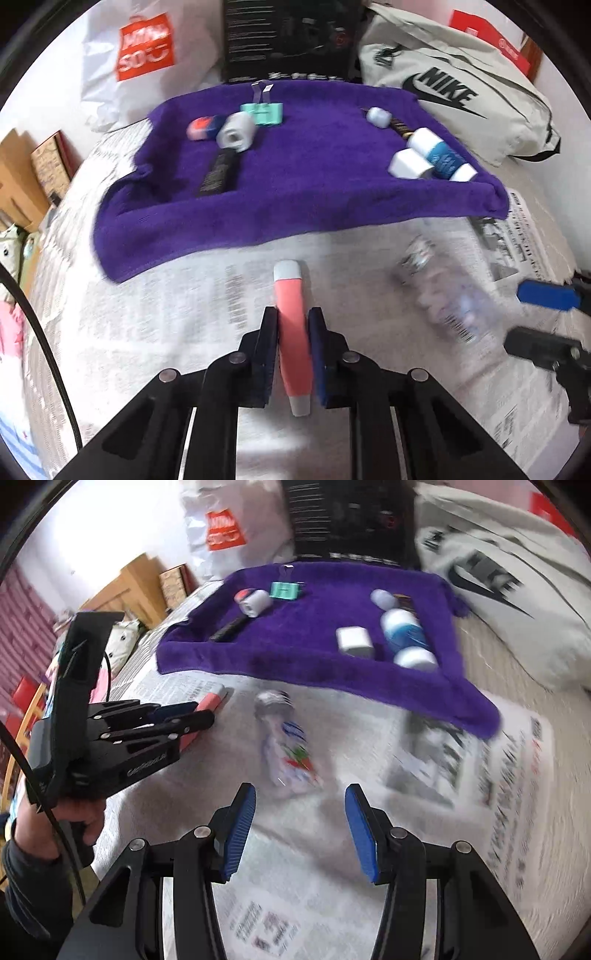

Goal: Organize rigid objects
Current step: 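Grasp the clear pill jar with the right gripper, then carry the pill jar and pink marker onto the purple towel, releasing both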

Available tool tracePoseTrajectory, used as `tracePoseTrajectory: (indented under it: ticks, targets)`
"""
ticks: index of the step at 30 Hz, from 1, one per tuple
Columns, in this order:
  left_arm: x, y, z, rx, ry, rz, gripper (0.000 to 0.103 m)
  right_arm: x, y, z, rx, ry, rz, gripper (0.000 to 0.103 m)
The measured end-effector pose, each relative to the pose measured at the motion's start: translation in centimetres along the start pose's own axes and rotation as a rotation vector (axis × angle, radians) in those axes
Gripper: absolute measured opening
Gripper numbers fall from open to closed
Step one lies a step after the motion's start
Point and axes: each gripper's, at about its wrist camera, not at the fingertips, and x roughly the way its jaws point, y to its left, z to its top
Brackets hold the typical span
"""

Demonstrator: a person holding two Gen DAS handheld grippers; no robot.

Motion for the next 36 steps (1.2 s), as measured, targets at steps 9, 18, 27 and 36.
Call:
tracePoseTrajectory:
  ticks: [9, 18, 27, 36]
  targets:
    - [-0.2, 2.6, -0.7, -0.046, 0.004, -0.037, 0.017, 5.5, 2.2, 2.1, -0.114, 0.095, -0.047, 0.05]
    - [0.1, 2.5, -0.5, -0.03, -0.018, -0.043, 0.017, 6.0, 3.4, 2.1, -0.201, 0.059, -0.112, 0.041]
    - [-0.1, 2.5, -0.8, -0.028, -0.038, -0.055, 0.017, 5.4, 2.2, 1.8, -0.167, 0.084, -0.102, 0.041]
    - [-1.4, 3.1, -0.9, -0.041, -0.051, -0.104, 0.017, 3.1, 1.6, 2.1, -0.112, 0.061, -0.046, 0.041]
